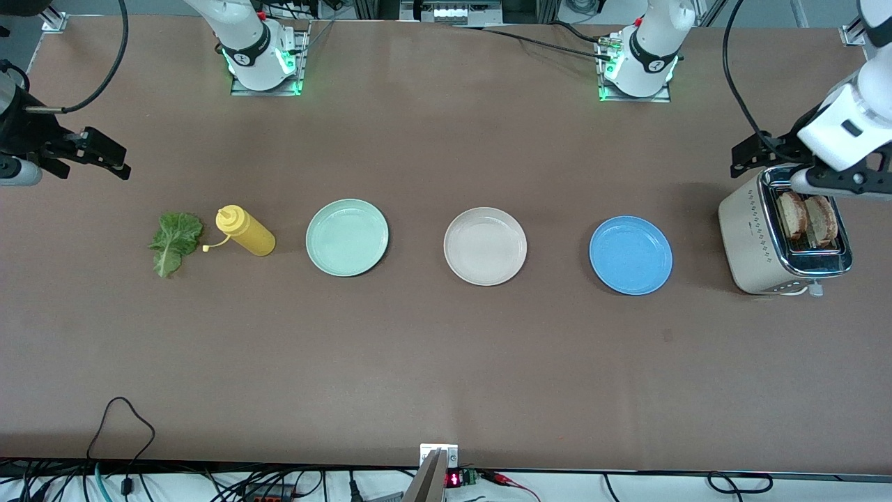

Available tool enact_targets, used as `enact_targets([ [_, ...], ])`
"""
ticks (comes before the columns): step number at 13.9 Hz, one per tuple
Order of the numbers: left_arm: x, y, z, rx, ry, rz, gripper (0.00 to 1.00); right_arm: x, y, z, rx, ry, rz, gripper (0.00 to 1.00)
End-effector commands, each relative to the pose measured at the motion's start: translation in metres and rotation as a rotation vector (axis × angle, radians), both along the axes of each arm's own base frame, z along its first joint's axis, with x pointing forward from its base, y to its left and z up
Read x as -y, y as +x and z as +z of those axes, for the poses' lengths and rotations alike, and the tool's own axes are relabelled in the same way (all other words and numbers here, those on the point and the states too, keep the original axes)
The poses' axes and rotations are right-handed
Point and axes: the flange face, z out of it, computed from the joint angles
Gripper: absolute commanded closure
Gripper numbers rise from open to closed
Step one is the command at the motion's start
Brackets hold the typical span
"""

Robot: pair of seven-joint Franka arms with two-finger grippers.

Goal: Make sandwich in beige plate with both arms
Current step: 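Move the left gripper over the toaster toward the bread slices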

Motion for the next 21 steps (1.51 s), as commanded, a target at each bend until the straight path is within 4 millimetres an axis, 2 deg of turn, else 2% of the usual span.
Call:
enact_targets([
  [1,-0.007,0.027,-0.004,-0.092,0.027,0.019,0.00,0.003,0.000,-0.015,-0.039,0.016,0.002,0.00],
  [3,-0.018,0.045,-0.014,-0.134,0.047,0.030,0.00,0.008,-0.001,-0.031,-0.100,0.019,-0.006,0.00],
  [5,-0.040,0.050,-0.021,-0.152,0.139,0.038,0.00,0.009,-0.001,-0.034,-0.108,0.018,-0.006,0.00],
  [6,-0.049,0.053,-0.033,-0.177,0.192,0.037,0.00,0.009,0.000,-0.036,-0.111,0.018,-0.005,0.00],
  [7,-0.062,0.055,-0.041,-0.191,0.233,0.041,0.00,0.010,0.000,-0.039,-0.127,0.017,-0.001,0.00],
  [9,-0.101,0.057,-0.055,-0.197,0.212,0.011,0.00,0.008,-0.003,-0.046,-0.177,0.013,-0.001,0.00],
  [10,-0.117,0.056,-0.069,-0.179,0.202,0.001,0.00,0.009,-0.002,-0.048,-0.180,0.019,-0.005,0.00],
  [12,-0.136,0.045,-0.084,-0.124,0.195,-0.010,0.00,0.009,0.000,-0.048,-0.177,0.019,-0.006,0.00],
  [15,-0.132,0.013,-0.099,0.035,0.200,-0.060,0.00,0.010,0.001,-0.047,-0.168,0.019,-0.006,0.00],
  [16,-0.133,0.003,-0.110,0.093,0.204,-0.073,0.00,0.010,0.001,-0.046,-0.167,0.019,-0.003,0.00],
  [19,-0.158,-0.008,-0.137,0.200,0.209,-0.113,0.00,0.010,0.002,-0.044,-0.167,0.015,0.000,0.00],
  [21,-0.161,-0.016,-0.151,0.182,0.202,-0.110,0.00,0.010,0.003,-0.045,-0.167,0.017,0.003,0.00],
])
